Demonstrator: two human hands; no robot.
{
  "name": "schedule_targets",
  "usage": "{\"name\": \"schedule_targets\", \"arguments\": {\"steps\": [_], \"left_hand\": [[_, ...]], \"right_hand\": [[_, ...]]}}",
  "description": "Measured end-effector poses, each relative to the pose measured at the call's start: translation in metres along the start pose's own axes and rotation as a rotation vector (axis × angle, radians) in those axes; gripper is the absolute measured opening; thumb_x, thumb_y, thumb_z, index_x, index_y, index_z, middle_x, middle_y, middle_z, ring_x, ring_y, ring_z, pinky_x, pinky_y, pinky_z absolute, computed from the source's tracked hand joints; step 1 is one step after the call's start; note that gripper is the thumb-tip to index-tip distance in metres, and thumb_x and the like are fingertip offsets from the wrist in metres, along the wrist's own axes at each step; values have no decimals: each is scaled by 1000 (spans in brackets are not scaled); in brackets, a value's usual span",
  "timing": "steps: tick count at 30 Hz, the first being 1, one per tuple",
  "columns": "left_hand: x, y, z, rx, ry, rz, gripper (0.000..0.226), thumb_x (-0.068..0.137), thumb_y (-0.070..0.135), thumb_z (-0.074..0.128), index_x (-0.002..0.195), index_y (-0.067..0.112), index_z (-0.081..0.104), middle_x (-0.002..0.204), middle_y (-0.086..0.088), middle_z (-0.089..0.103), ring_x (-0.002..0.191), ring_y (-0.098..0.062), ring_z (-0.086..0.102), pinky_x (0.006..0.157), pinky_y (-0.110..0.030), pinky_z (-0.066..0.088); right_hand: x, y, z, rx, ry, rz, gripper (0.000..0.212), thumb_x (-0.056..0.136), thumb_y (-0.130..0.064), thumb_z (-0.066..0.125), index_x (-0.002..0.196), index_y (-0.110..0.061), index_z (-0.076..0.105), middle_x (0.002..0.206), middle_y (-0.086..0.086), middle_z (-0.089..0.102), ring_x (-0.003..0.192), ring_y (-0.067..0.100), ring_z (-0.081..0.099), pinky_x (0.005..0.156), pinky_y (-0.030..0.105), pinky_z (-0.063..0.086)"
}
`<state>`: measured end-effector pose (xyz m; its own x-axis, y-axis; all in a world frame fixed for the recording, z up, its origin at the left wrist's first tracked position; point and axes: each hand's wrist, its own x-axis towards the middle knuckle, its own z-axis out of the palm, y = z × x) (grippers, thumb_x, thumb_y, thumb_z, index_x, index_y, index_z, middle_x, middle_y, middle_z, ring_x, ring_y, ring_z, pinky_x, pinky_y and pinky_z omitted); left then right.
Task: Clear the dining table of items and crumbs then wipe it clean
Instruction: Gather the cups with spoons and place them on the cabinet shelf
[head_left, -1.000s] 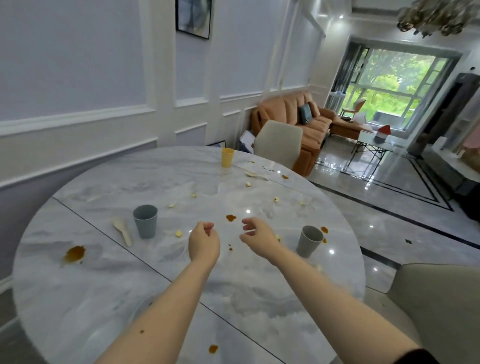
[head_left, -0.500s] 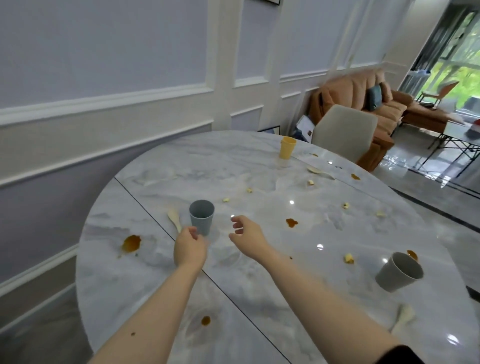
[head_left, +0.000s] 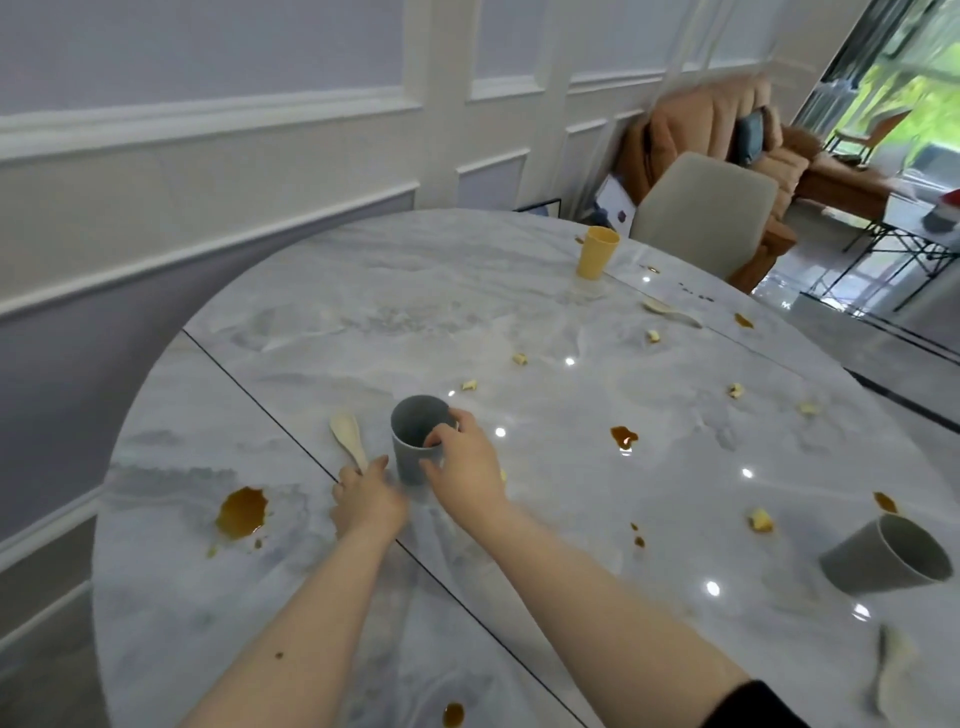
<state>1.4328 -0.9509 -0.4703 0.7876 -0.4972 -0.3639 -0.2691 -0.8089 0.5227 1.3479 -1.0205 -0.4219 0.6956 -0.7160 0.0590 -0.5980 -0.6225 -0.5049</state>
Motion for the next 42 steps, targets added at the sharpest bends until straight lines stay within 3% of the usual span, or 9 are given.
{"name": "schedule_targets", "arguments": {"steps": [6, 11, 17, 21, 27, 29, 32, 37, 42], "left_hand": [[14, -3, 7, -114, 140, -54, 28, 90, 12, 50, 115, 15, 60, 125, -17, 46, 114, -36, 49, 96, -41, 42], [15, -3, 10, -266, 228, -30, 18, 88, 5, 50, 97, 4, 65, 114, -23, 56, 102, -39, 55, 84, -39, 45], [-10, 18, -8, -411, 381, 67, 20, 92, -1, 40, 100, 0, 59, 113, -23, 52, 95, -39, 54, 83, -39, 43], [-34, 42, -24, -496, 463, 234, 16, 94, 3, 40, 104, 1, 52, 107, -17, 55, 93, -32, 53, 76, -34, 38], [-105, 88, -39, -662, 459, 532, 17, 94, 7, 37, 101, 12, 52, 89, -5, 54, 74, -20, 48, 63, -27, 34], [-134, 104, -37, -669, 444, 608, 14, 92, 6, 39, 91, 13, 52, 76, -2, 52, 61, -16, 44, 54, -22, 31], [-177, 125, -25, -615, 383, 685, 13, 90, 5, 44, 82, 11, 52, 67, 2, 49, 56, -11, 42, 51, -21, 30], [-225, 140, 14, -423, 286, 687, 12, 92, 12, 45, 82, 13, 53, 71, 3, 51, 62, -9, 46, 51, -19, 30], [-262, 154, 52, -372, 135, 670, 1, 93, 19, 50, 93, 18, 50, 80, 2, 57, 65, -6, 51, 52, -15, 33]], "right_hand": [[5, 7, 8, 86, 37, 60, 12, 87, -15, 59, 90, -4, 56, 157, 10, 15, 138, 27, 30, 104, 38, 39], [-5, 12, 8, 206, 49, 87, 16, 86, -10, 60, 83, -11, 45, 156, 9, 16, 144, 21, 20, 108, 32, 32], [-22, 17, -15, 304, 136, 143, 23, 84, -11, 65, 76, -11, 43, 158, 5, 10, 142, 12, 19, 100, 15, 25], [-38, 26, -48, 340, 231, 163, 26, 80, -14, 71, 74, -10, 45, 155, 7, 18, 145, 14, 12, 111, 24, 26], [-83, 51, -103, 329, 339, 182, 34, 72, -18, 78, 83, -19, 46, 149, 3, 27, 141, 17, 20, 105, 23, 31], [-102, 64, -119, 301, 367, 173, 44, 67, -19, 81, 89, -22, 42, 127, 0, 43, 128, 19, 32, 92, 18, 35], [-132, 83, -141, 331, 429, 190, 57, 62, -18, 83, 99, -22, 39, 101, -11, 39, 106, 15, 40, 80, 19, 40], [-177, 119, -163, 278, 509, 207, 81, 57, -24, 87, 124, -23, 41, 116, -11, 47, 110, 12, 41, 90, 26, 44], [-219, 156, -182, 191, 436, 286, 96, 61, -31, 85, 140, -23, 31, 137, -6, 42, 126, 14, 36, 105, 29, 37]]}}
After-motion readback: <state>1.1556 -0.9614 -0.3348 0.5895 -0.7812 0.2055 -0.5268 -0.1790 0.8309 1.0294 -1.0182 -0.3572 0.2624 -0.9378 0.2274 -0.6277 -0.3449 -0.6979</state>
